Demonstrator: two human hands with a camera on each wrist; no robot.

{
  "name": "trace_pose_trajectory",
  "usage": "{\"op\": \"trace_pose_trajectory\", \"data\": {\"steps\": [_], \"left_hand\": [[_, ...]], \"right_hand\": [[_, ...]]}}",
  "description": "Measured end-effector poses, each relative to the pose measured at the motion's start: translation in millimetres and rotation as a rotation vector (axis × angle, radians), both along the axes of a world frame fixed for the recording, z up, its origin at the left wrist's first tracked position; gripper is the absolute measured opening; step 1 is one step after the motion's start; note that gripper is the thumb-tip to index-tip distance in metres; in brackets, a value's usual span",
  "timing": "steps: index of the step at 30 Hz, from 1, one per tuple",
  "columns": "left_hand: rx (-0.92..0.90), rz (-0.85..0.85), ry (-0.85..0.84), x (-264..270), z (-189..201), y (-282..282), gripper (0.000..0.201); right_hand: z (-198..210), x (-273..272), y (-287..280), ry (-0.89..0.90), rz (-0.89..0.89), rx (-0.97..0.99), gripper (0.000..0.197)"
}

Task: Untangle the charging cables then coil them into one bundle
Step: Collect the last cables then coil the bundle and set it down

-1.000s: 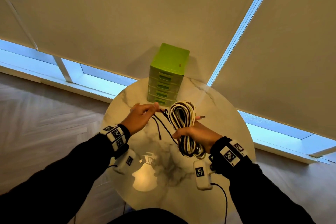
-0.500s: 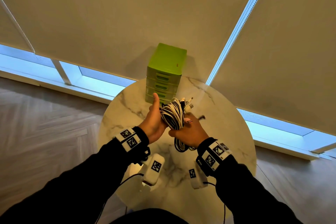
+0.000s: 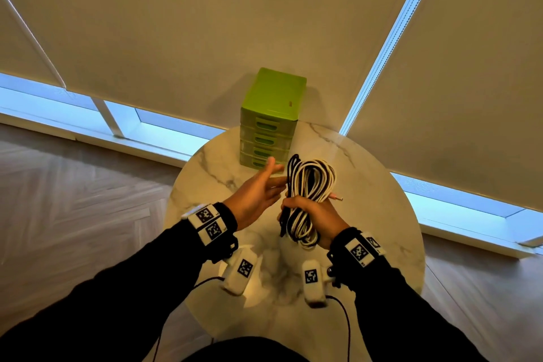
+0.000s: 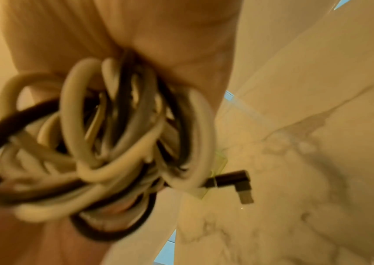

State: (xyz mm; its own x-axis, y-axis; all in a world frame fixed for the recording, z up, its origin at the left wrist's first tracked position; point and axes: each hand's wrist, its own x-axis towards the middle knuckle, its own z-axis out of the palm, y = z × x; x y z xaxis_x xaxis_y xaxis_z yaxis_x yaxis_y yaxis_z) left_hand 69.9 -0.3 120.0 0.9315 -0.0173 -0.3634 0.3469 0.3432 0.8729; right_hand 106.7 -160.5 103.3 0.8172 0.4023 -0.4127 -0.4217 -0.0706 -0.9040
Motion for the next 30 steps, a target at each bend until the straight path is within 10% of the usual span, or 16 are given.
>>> {"op": "trace_pose_trajectory", "data": {"steps": [4,17,30], "left_hand": [[0.304,-0.205,0.035,-17.0,-37.6,4.9,0.039],[0.18,-0.079,0.107,-10.7,-67.0,12.5,0.015],[-0.001,0.342,0.259,112.7,-145.6,57.2,0.027]], "right_hand": [[1.5,10.8,3.5,0.071,-0.2,0.141,0.03],[-24.0,40.5,18.3,0.329,-0.192,0.239,0.02],[-71.4,87.0,30.8,0.042,0.075,-0.277,0.019]]}}
